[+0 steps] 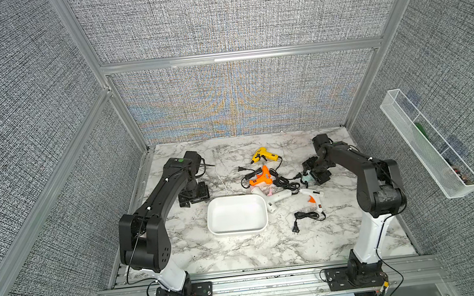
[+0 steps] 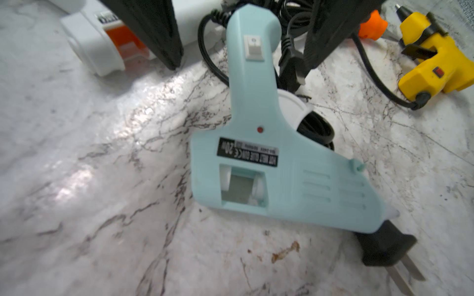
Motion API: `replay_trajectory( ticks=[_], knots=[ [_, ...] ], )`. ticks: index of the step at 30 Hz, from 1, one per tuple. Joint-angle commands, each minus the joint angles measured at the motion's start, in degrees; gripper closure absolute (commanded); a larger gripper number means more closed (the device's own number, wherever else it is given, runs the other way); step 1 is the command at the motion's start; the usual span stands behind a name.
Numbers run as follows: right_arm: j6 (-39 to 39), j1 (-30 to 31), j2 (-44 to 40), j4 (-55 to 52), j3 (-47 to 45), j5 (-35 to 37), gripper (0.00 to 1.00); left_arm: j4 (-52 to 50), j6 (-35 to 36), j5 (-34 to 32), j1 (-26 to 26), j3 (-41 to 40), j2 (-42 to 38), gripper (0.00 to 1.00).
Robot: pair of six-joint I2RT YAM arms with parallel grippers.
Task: Put the hot melt glue gun into the storage box
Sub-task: Pick up the hot melt adhesive gun from the center of the board.
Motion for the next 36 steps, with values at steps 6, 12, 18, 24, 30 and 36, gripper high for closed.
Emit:
replay_trajectory(
  ticks=[6, 12, 18, 24, 30, 36],
  knots=[
    [-0.71, -0.59, 3.8, -0.42, 1.79, 2.99, 0.3, -0.17, 1.4, -0.42, 0.64, -0.38, -0.52, 0.33],
    [-2.03, -0.55, 6.35, -1.43, 4.78, 3.77, 0.41, -0.07, 1.55, -0.32, 0.83, 0.18, -0.09, 0.36],
    [-2.95, -0.69, 6.4, -1.64, 4.11, 4.25, 0.74, 0.11, 1.46, -0.36, 0.92, 0.79, 0.18, 0.38],
    [-9.17, -0.06, 2.58, -6.54, 8.99, 8.46, 0.94, -0.17, 1.73, -0.97, 1.27, 1.15, 0.03, 0.4],
    [-22.54, 3.2, -2.21, -15.29, 19.94, 12.32, 1.0, -0.3, 2.08, -1.74, 2.59, 1.73, 0.28, 0.41],
    [-31.75, 11.57, -4.9, -22.06, 28.81, 11.53, 1.0, -0.15, 2.35, -1.9, 4.57, 2.72, 1.35, 0.41]
  ],
)
